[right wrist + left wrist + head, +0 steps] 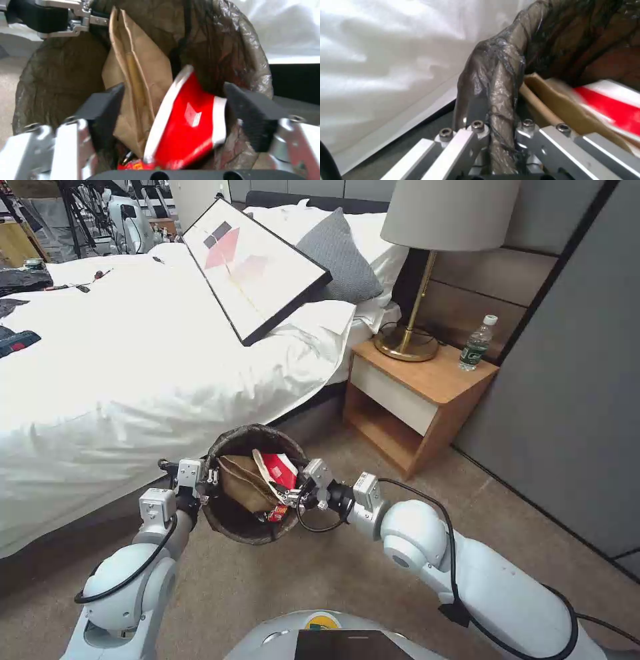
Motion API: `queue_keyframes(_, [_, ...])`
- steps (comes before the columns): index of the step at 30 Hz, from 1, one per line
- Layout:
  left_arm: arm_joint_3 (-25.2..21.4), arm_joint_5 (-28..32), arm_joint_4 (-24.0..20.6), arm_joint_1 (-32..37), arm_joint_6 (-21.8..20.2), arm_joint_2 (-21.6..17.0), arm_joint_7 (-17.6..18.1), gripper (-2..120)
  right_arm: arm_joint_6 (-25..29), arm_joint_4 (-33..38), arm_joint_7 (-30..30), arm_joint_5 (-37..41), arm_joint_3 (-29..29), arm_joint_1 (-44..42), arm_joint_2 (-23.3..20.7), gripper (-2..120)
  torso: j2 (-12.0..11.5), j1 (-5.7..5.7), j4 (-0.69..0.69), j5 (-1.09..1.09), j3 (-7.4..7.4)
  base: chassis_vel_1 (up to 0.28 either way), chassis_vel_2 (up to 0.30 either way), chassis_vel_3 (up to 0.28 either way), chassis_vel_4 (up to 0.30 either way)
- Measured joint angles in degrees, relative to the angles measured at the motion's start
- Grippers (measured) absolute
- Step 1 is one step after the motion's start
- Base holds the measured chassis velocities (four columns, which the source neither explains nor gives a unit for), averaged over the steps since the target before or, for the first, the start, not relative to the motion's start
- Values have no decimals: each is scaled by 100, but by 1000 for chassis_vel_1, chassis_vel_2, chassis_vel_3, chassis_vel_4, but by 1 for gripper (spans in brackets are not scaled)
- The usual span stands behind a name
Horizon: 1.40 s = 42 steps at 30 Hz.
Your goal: Pick up the trash bin, then pick up the garbage from the floor and place it into the trash bin.
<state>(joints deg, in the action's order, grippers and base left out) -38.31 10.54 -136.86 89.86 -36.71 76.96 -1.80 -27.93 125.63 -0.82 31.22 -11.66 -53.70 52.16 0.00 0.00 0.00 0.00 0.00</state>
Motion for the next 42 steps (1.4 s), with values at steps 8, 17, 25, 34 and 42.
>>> queue_keyframes(8, [4,-3,-8,3,-3,7,0,3,-3,295,187,153,47,22,-32,99,0,0,0,1,0,0,0,0,0])
queue_keyframes(17, [-2,-12,-9,8,-4,41,5,3,20,797,363,469,533,-86,-150,100,0,0,0,1,0,0,0,0,0])
queue_keyframes(25, [-31,-11,-28,21,-1,45,9,3,212,930,368,437,1470,-660,-268,100,0,0,0,1,0,0,0,0,0])
queue_keyframes(34, [-78,30,-55,18,7,52,14,3,499,908,467,9,2406,-1687,25,100,0,0,1,1,0,0,0,0,0])
queue_keyframes(42, [-111,70,-57,10,10,51,17,3,931,906,418,-607,3306,-2733,519,100,0,0,0,1,0,0,0,0,0])
